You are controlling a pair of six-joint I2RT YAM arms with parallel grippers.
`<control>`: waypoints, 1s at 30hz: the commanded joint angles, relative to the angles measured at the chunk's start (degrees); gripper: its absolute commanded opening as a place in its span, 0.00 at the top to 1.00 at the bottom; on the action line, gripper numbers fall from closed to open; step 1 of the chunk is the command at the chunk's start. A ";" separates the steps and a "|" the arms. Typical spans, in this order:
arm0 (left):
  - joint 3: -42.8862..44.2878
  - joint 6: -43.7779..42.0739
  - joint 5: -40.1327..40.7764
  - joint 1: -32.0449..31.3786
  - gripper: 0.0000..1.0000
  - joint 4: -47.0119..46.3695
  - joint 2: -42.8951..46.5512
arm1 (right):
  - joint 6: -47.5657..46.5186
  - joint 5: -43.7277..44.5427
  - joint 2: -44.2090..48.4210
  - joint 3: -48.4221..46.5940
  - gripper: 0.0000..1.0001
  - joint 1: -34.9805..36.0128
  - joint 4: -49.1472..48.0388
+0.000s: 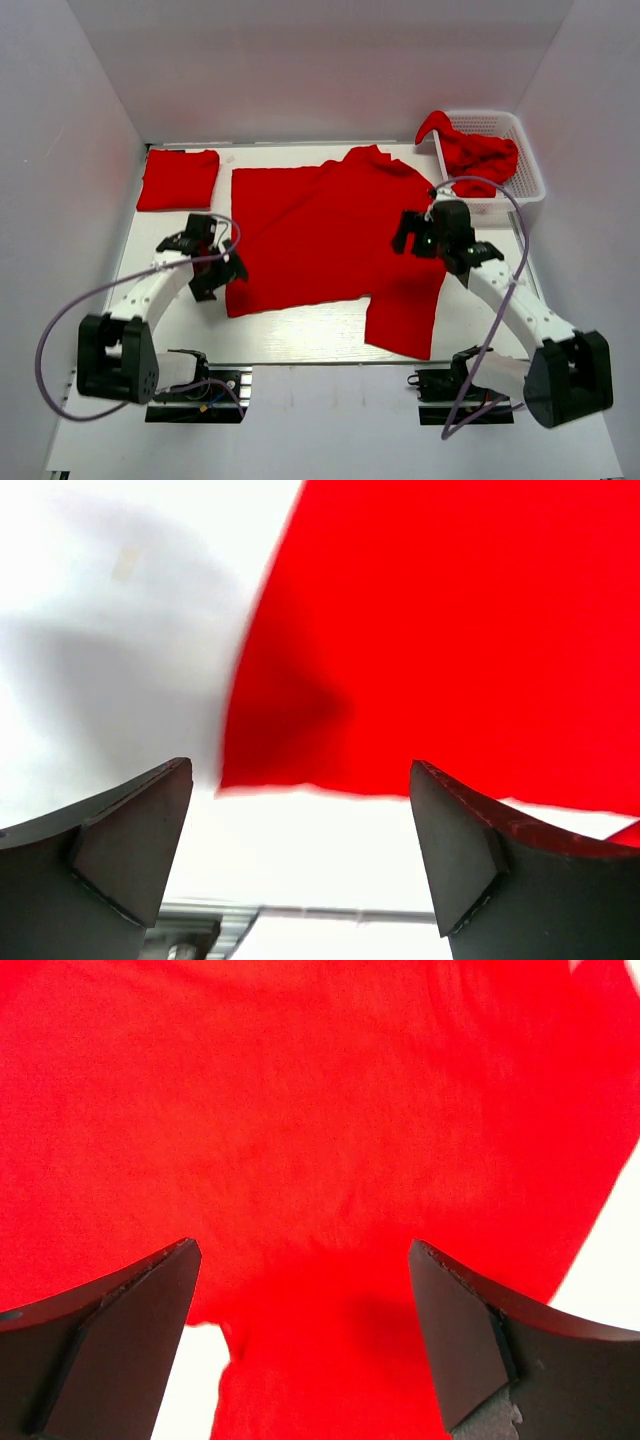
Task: Fold and stack the t-shirts
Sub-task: Flatten out the tshirt, then grap the side of the flattened tshirt closest away from the robot with both arms
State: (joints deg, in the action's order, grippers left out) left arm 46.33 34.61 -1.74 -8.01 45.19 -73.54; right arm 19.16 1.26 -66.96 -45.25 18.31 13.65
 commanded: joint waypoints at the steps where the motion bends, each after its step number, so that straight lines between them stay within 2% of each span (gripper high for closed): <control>1: -5.18 5.63 2.18 -0.16 0.01 7.02 6.02 | 4.74 4.80 5.15 4.38 0.10 1.47 4.36; 4: -10.28 6.17 -0.71 -0.16 0.03 6.06 9.63 | 5.10 7.18 7.19 5.35 0.10 2.17 7.08; 6: -13.09 6.96 -1.85 -0.16 0.13 3.44 10.17 | 5.28 7.88 7.55 5.70 0.10 2.35 8.58; 8: -14.50 7.48 -0.56 -0.16 0.18 1.58 10.17 | 5.19 7.62 7.89 6.14 0.10 2.44 8.67; 13: -14.51 8.54 0.68 -0.16 0.28 -5.19 7.53 | 5.19 5.51 7.72 6.93 0.10 2.44 8.76; 18: -15.12 8.54 0.32 -0.16 0.37 -7.75 4.99 | 5.89 4.99 7.89 7.29 0.10 2.96 11.39; 22: -15.21 7.14 0.86 -0.16 0.60 -8.88 3.14 | 7.29 5.51 8.51 7.64 0.10 4.19 14.56; 23: -15.21 7.14 0.34 -0.16 0.84 -9.41 3.14 | 8.08 6.03 8.95 7.64 0.10 4.80 16.22; 24: -15.73 7.14 -0.19 -0.16 0.99 -9.42 3.14 | 8.52 6.04 8.86 7.64 0.10 5.07 17.89; 30: -16.79 5.20 -1.07 -0.16 1.00 -11.88 5.77 | 18.10 4.02 10.45 8.61 0.10 9.29 27.21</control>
State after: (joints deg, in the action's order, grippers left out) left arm 31.11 41.12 -3.22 -8.01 35.90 -69.23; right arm 31.05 6.20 -57.56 -37.26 25.71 33.47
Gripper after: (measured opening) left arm 0.029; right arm 0.905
